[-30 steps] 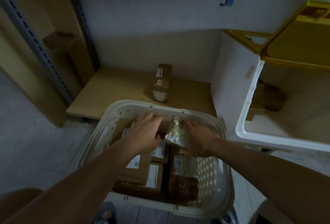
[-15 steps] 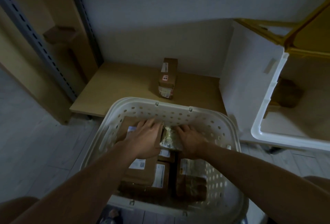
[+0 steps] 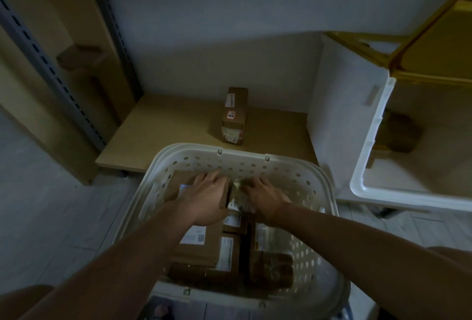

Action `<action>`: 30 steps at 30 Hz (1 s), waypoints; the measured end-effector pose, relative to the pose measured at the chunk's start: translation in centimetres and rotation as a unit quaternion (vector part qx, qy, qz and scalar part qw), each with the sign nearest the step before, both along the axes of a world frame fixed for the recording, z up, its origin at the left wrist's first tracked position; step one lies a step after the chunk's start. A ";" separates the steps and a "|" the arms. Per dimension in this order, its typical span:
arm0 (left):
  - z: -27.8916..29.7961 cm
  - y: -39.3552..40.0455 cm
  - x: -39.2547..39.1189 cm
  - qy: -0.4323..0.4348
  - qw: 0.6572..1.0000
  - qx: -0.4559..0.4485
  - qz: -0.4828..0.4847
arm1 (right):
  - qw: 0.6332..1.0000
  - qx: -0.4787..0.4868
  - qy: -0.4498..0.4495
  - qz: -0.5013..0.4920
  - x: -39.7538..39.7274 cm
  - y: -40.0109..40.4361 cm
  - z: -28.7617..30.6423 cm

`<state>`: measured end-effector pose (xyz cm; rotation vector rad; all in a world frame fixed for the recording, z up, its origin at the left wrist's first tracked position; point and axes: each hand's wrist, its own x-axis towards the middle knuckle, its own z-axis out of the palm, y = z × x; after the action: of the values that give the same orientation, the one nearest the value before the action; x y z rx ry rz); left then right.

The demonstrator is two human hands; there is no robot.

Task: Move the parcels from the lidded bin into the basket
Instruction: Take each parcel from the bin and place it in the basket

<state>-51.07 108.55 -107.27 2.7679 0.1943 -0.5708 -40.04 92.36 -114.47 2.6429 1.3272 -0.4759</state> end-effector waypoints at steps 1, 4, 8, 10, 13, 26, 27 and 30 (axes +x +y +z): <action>0.2 0.0 -0.1 -0.005 1.000 0.000 0.001 | 1.000 -0.002 0.004 0.001 0.1 -0.1 0.4; 1.0 -0.1 -0.5 -0.019 1.000 -0.004 0.006 | 1.000 0.017 0.014 -0.021 0.1 -0.3 1.9; 2.2 -0.4 -1.0 -0.054 0.998 -0.018 0.015 | 0.997 0.058 0.027 -0.038 -0.2 -0.7 3.9; 2.8 -0.7 -1.1 -0.068 0.997 -0.027 0.018 | 0.996 0.070 0.024 -0.041 -0.5 -1.1 4.9; 3.8 -1.2 -1.2 -0.084 0.996 -0.038 0.019 | 0.995 0.091 0.015 -0.043 -1.1 -2.1 6.1; 10.1 -4.7 -1.2 -0.274 0.952 -0.136 0.013 | 0.951 0.305 0.006 -0.051 -3.4 -6.9 15.1; 10.7 -5.0 -1.1 -0.286 0.947 -0.145 0.011 | 0.944 0.326 0.011 -0.052 -3.5 -7.6 15.7; 12.2 -6.1 -0.9 -0.329 0.929 -0.169 0.006 | 0.922 0.382 0.024 -0.059 -3.8 -9.6 17.4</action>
<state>-52.02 102.43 -95.09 2.4500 -0.0414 0.3198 -43.88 82.72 -97.04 3.3546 1.6257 -0.0102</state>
